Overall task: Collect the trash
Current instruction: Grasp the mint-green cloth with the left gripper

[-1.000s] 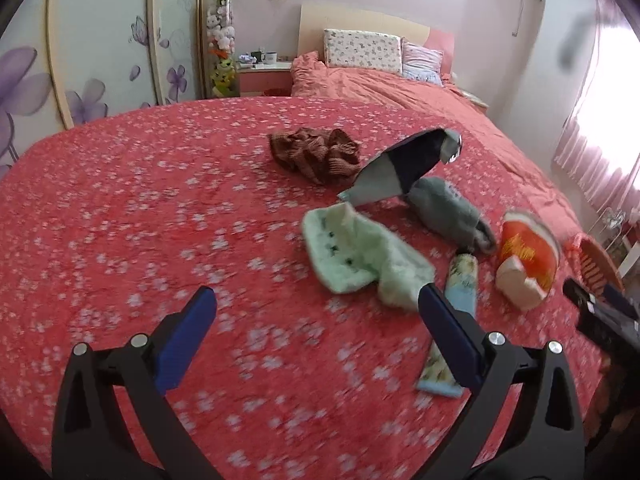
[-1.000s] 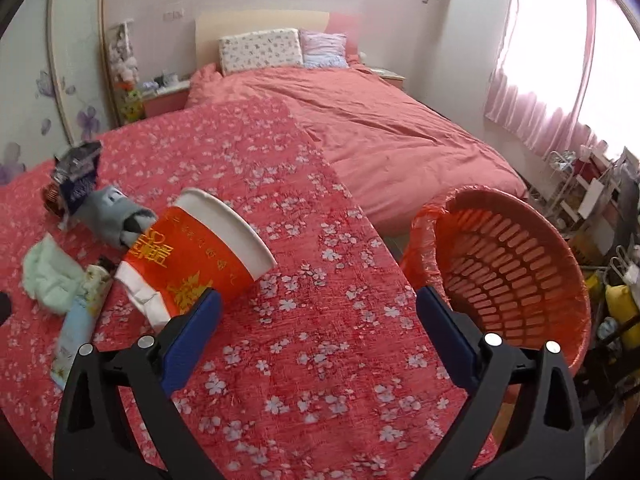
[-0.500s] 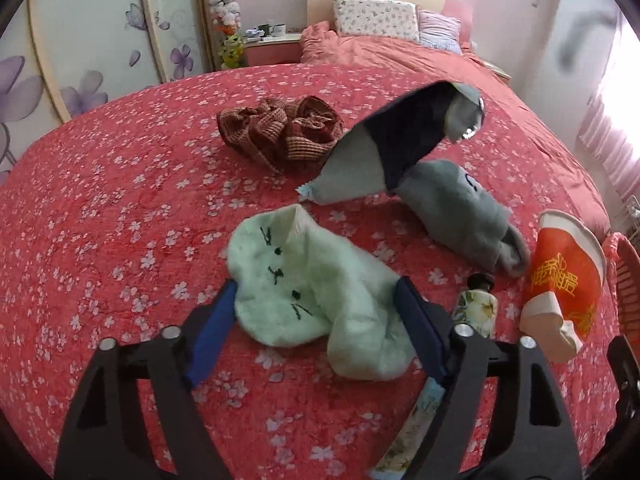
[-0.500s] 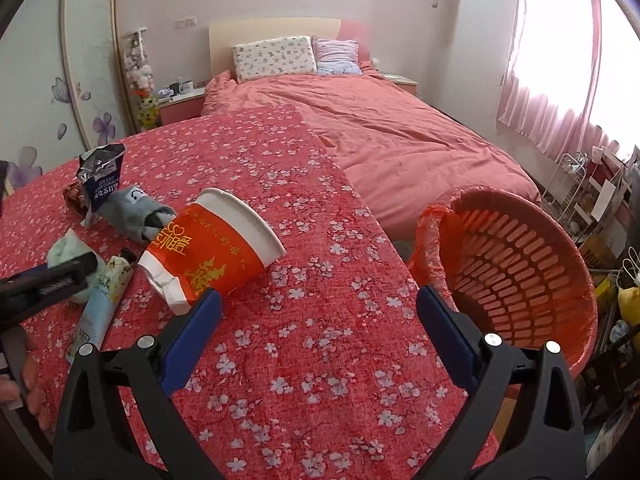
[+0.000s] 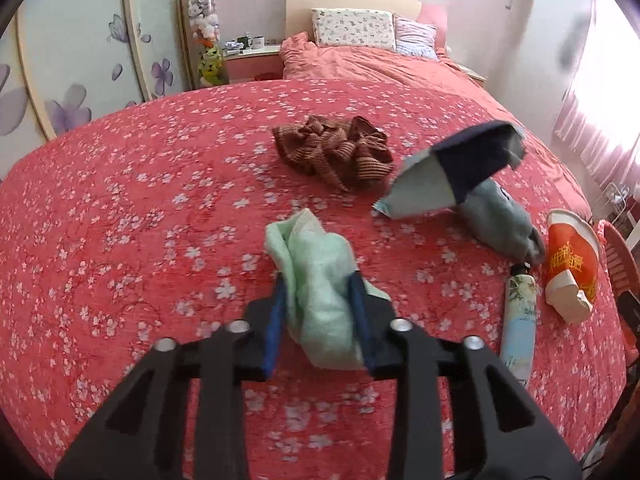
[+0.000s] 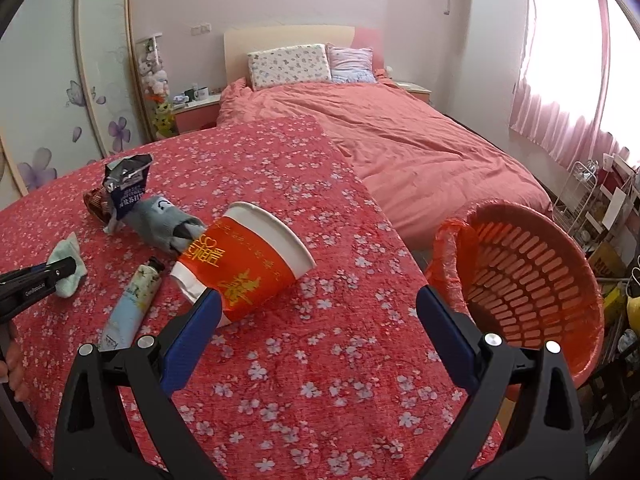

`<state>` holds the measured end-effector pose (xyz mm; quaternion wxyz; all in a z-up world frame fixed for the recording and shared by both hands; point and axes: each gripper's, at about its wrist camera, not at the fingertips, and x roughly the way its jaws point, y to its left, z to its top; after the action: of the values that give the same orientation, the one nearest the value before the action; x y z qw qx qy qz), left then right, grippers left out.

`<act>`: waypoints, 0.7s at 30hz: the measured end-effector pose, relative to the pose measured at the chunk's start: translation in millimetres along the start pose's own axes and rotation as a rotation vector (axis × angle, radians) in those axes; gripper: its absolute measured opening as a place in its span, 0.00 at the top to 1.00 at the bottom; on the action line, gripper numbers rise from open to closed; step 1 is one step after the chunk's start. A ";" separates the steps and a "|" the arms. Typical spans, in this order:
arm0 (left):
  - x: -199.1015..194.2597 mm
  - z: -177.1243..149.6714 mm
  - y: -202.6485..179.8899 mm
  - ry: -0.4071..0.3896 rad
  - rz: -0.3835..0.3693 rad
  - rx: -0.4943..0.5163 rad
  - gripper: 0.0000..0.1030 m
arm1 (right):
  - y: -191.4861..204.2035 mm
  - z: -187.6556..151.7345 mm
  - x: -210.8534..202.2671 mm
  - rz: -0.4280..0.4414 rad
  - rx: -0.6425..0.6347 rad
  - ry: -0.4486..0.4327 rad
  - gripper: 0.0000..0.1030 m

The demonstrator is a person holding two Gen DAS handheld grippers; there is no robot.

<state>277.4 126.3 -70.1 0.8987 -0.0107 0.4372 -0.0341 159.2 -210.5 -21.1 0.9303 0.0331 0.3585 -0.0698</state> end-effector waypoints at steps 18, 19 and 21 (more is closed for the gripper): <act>12.0 4.1 2.4 -0.007 0.021 -0.075 0.46 | 30.7 -5.7 18.1 0.060 -0.029 0.110 0.06; 12.0 4.0 2.5 -0.007 0.022 -0.074 0.46 | 32.0 -6.8 17.8 0.042 -0.040 0.110 0.07; 12.9 4.1 1.8 -0.005 0.024 -0.071 0.45 | 31.0 -7.5 20.4 -0.028 -0.066 0.105 0.12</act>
<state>288.6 127.2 -77.7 0.8992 -0.0377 0.4357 -0.0077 173.9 -181.1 -39.9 0.9097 0.0011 0.4094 -0.0692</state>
